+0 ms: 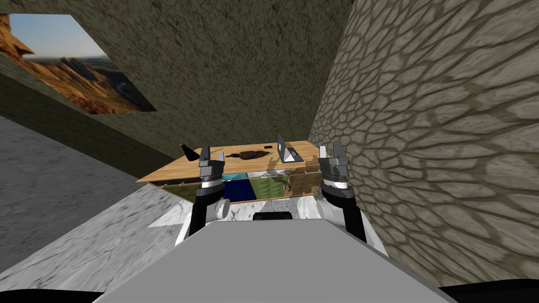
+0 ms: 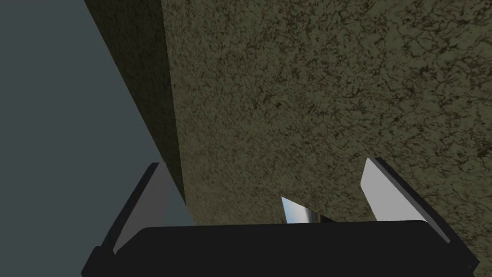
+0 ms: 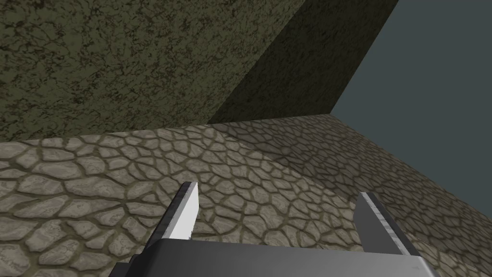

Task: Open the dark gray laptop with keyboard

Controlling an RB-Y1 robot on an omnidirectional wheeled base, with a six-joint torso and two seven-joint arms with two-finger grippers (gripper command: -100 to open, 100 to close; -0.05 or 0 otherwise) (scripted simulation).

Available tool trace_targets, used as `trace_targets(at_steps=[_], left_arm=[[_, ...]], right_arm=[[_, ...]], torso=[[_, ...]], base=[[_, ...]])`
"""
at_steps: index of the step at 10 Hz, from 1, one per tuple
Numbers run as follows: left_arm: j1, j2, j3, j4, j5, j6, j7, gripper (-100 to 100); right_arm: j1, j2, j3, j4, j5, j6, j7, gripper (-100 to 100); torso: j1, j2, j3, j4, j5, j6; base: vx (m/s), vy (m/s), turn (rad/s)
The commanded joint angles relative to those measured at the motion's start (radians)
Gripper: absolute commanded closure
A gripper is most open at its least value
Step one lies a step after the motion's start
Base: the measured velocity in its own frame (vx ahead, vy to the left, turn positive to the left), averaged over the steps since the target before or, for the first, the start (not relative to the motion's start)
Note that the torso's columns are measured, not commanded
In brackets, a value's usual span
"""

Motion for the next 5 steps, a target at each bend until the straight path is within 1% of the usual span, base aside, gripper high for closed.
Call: trace_targets(at_steps=[1,5], left_arm=[[0.0,0.0,0.0,0.0,0.0,0.0,0.0,0],[0.0,0.0,0.0,0.0,0.0,0.0,0.0,0]], right_arm=[[0.0,0.0,0.0,0.0,0.0,0.0,0.0,0],[0.0,0.0,0.0,0.0,0.0,0.0,0.0,0]], torso=[[0.0,0.04,-0.082,0.041,0.0,0.0],[0.0,0.322,-0.644,0.322,0.0,0.0]], base=[[0.0,0.0,0.0],[0.0,0.0,0.0]])
